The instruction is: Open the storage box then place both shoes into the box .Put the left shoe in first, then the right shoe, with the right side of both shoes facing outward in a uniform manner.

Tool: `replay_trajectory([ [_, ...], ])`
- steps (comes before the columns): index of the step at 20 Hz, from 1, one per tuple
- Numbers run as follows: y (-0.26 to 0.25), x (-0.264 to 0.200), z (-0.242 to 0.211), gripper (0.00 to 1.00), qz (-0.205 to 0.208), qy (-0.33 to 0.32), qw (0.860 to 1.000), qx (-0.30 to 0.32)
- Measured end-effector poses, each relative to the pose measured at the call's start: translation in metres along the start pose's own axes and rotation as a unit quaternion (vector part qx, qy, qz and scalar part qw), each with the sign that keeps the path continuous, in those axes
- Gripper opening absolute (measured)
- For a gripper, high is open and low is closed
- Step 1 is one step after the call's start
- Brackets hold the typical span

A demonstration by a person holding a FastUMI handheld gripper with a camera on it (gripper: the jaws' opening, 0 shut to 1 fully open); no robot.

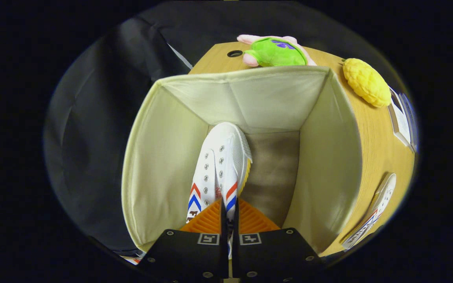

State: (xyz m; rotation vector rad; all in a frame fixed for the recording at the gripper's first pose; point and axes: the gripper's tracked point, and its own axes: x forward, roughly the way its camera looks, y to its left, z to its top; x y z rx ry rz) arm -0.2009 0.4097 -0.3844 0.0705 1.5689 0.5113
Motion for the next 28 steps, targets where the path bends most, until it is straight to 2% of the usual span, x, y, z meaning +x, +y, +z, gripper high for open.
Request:
replay_trajectory([
  [2,0.006,-0.002,0.000,0.06,0.013,-0.007,1.000,0.017],
  [4,0.010,0.002,0.009,0.06,0.046,-0.031,0.998,0.042],
  [6,0.014,0.003,0.006,0.06,0.070,-0.024,0.994,0.074],
  [8,0.027,-0.004,0.013,0.12,0.095,-0.032,0.991,0.087],
  [10,0.045,-0.021,0.018,0.26,0.139,-0.034,0.985,0.095],
  [11,0.053,-0.025,0.020,0.43,0.165,-0.033,0.981,0.101],
  [13,0.053,-0.039,0.023,0.75,0.184,-0.044,0.977,0.100],
  [15,0.047,-0.060,0.023,0.82,0.201,-0.060,0.973,0.097],
  [17,0.040,-0.088,0.024,0.83,0.223,-0.088,0.966,0.095],
  [22,-0.034,-0.144,0.024,0.95,0.183,-0.169,0.965,0.087],
  [28,-0.178,-0.161,-0.017,0.96,0.058,-0.215,0.969,0.108],
])
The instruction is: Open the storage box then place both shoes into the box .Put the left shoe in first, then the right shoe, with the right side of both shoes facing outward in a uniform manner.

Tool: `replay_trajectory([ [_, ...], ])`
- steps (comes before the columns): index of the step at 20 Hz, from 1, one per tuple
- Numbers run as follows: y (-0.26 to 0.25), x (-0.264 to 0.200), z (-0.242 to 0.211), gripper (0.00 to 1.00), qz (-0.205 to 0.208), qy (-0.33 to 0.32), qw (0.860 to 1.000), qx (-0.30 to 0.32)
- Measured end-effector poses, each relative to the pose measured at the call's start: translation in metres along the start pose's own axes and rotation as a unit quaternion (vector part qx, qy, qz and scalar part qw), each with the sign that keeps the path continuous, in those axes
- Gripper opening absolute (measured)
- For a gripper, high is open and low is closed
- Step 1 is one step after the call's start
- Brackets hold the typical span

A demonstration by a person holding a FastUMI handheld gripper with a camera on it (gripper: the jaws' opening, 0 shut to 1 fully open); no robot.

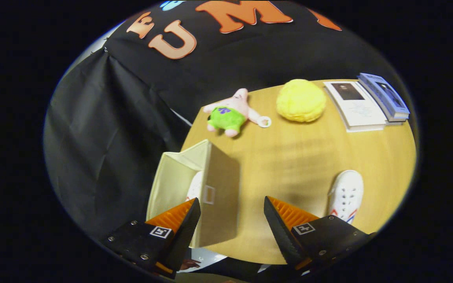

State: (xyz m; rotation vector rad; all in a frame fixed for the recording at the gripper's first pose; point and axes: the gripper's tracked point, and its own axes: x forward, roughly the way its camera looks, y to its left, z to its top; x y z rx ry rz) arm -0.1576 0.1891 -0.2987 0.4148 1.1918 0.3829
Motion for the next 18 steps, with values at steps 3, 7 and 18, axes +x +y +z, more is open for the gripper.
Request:
replay_trajectory([
  [3,-0.078,-0.008,-0.038,0.96,-0.079,0.024,0.996,0.013],
  [7,-0.157,-0.026,-0.081,0.96,-0.144,0.047,0.988,0.022],
  [18,-0.228,0.000,-0.122,0.84,-0.189,0.062,0.980,0.019],
])
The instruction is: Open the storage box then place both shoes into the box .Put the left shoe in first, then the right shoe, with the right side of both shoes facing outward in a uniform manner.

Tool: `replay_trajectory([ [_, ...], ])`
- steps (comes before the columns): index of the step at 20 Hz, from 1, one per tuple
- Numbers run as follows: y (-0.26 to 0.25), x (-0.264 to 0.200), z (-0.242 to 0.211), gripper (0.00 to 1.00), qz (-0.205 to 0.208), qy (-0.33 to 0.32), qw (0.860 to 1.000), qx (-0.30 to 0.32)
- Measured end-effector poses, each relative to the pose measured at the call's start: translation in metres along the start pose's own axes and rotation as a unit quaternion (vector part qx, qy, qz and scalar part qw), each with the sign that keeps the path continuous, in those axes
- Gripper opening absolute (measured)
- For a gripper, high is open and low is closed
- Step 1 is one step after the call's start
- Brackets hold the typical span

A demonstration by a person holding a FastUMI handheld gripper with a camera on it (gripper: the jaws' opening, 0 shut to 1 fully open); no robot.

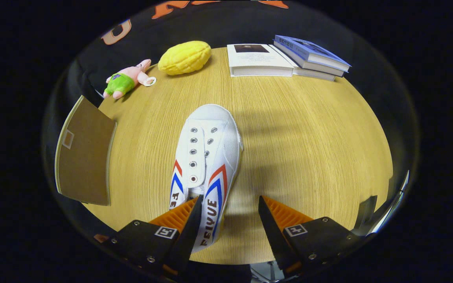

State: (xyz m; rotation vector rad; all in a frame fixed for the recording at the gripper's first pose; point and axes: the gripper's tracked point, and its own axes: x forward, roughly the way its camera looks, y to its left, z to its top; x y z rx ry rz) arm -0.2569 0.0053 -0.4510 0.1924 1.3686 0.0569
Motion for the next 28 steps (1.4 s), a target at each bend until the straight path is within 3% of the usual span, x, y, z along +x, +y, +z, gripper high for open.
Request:
replay_trajectory([
  [2,0.003,0.010,0.011,0.79,0.015,-0.016,1.000,0.001],
  [4,0.009,0.011,0.008,0.71,0.054,-0.010,0.998,-0.001],
  [7,0.016,0.012,0.004,0.57,0.087,0.017,0.995,0.035],
  [12,0.010,0.011,0.007,0.32,0.091,0.023,0.990,0.106],
  [13,0.011,0.010,0.007,0.22,0.097,0.023,0.988,0.116],
  [17,0.021,0.000,0.013,0.09,0.097,0.010,0.988,0.123],
  [21,0.051,-0.026,0.034,0.08,0.132,-0.006,0.982,0.138],
  [28,0.138,-0.079,0.092,0.08,0.195,-0.048,0.976,0.085],
])
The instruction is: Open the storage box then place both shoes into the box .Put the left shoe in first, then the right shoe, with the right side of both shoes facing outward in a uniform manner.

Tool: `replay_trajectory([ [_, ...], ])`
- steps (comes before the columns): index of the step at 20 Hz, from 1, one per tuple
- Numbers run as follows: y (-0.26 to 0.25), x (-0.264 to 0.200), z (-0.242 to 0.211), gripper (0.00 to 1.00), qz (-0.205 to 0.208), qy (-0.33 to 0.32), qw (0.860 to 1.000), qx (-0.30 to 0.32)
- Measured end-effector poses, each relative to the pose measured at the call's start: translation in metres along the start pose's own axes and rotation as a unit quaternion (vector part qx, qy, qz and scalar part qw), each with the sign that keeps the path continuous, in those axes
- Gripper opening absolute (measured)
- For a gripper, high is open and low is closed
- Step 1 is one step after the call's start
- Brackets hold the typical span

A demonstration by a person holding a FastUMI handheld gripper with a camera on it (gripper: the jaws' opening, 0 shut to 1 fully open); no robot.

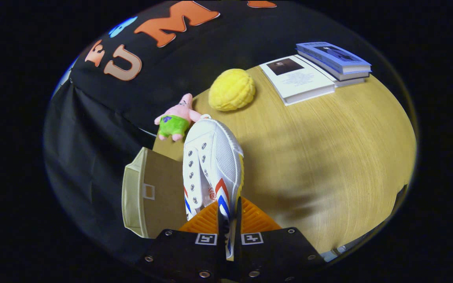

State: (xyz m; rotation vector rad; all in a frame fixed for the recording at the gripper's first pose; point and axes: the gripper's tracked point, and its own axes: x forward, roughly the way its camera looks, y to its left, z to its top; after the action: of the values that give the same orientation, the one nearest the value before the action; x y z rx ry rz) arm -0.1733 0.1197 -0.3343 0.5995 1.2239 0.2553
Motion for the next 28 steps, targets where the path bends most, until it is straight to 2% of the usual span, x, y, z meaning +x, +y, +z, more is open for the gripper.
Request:
replay_trajectory([
  [6,0.086,-0.004,0.019,0.08,0.045,0.003,0.998,-0.044],
  [12,0.152,0.019,0.005,0.08,0.075,0.038,0.994,-0.077],
  [19,0.196,0.060,-0.041,0.08,0.065,0.083,0.988,-0.117],
  [25,0.191,0.073,-0.063,0.08,0.009,0.103,0.981,-0.164],
  [28,0.190,0.079,-0.070,0.08,-0.005,0.118,0.982,-0.149],
])
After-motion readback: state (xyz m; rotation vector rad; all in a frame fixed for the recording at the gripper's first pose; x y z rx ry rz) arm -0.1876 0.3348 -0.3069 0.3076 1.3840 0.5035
